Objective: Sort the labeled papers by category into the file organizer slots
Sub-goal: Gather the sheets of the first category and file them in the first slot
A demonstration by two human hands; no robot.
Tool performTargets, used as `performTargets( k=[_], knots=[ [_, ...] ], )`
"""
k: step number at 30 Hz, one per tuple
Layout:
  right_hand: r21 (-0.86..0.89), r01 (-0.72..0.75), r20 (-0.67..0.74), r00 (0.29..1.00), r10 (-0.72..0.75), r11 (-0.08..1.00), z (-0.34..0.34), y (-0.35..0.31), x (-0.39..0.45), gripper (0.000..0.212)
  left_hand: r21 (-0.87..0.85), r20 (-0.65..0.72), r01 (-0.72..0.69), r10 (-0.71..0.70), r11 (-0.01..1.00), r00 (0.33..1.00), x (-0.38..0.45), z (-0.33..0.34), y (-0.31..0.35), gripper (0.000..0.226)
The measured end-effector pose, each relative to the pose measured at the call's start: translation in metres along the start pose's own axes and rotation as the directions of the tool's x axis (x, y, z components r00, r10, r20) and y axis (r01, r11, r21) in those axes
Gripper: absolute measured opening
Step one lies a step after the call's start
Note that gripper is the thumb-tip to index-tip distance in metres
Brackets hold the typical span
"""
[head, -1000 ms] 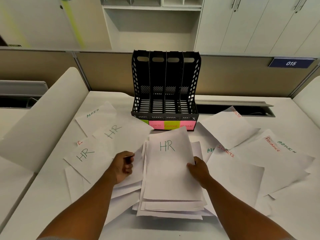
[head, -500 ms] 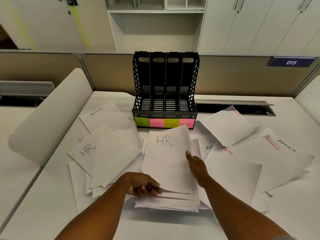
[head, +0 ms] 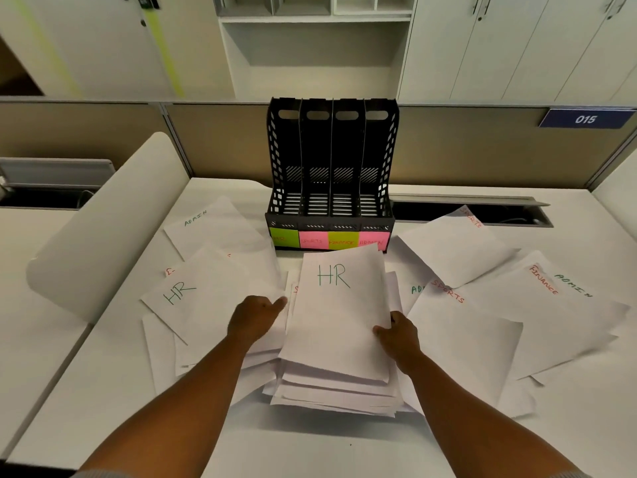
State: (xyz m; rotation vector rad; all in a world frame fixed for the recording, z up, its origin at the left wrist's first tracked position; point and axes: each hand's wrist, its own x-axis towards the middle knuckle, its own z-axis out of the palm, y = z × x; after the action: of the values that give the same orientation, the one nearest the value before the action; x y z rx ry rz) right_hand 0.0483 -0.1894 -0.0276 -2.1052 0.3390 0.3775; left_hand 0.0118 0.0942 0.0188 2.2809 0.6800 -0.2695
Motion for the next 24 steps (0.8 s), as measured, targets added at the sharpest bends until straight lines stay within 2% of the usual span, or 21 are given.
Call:
performTargets(
  k=[2, 3, 7, 15, 18, 21, 23, 24],
  knots=[
    [0.000, 0.004, -0.006, 1.000, -0.004, 1.000, -0.002, 0.000, -0.001, 0.017, 0.189, -0.174, -0.036, 0.070, 0.981, 0.982, 0.000, 0.002, -0.011, 0.032],
    [0.001, 0.004, -0.006, 1.000, -0.004, 1.000, -0.002, 0.000, -0.002, 0.016, 0.238, -0.208, -0.019, 0.070, 0.971, 0.976, -0.001, 0.003, -0.014, 0.031],
    [-0.010, 0.003, 0.008, 1.000, -0.003, 1.000, -0.004, 0.000, -0.003, 0.016, 0.406, -0.224, 0.028, 0.070, 0.914, 0.972, -0.002, 0.006, -0.017, 0.042],
    [-0.040, 0.030, 0.011, 1.000, -0.029, 0.999, -0.006, -0.002, -0.004, 0.025, 0.531, -0.225, 0.082, 0.047, 0.843, 0.973, 0.005, 0.001, -0.013, 0.031],
    [-0.039, 0.026, 0.014, 1.000, -0.025, 0.999, -0.007, -0.002, -0.005, 0.024, 0.483, -0.247, 0.068, 0.061, 0.873, 0.967, 0.005, -0.001, -0.009, 0.024],
    [-0.041, 0.016, 0.004, 1.000, -0.016, 0.999, -0.006, -0.002, -0.005, 0.023, 0.382, -0.266, -0.043, 0.155, 0.923, 0.951, 0.005, 0.001, 0.002, 0.018],
    [-0.026, 0.010, 0.009, 1.000, -0.010, 1.000, -0.006, -0.003, -0.005, 0.021, 0.210, -0.168, -0.174, 0.211, 0.962, 0.963, 0.006, 0.005, 0.012, 0.012],
    [-0.016, 0.006, 0.015, 1.000, -0.006, 1.000, -0.006, -0.004, -0.005, 0.020, 0.075, -0.068, -0.240, 0.245, 0.968, 0.967, 0.008, 0.007, 0.017, 0.010]
  ],
)
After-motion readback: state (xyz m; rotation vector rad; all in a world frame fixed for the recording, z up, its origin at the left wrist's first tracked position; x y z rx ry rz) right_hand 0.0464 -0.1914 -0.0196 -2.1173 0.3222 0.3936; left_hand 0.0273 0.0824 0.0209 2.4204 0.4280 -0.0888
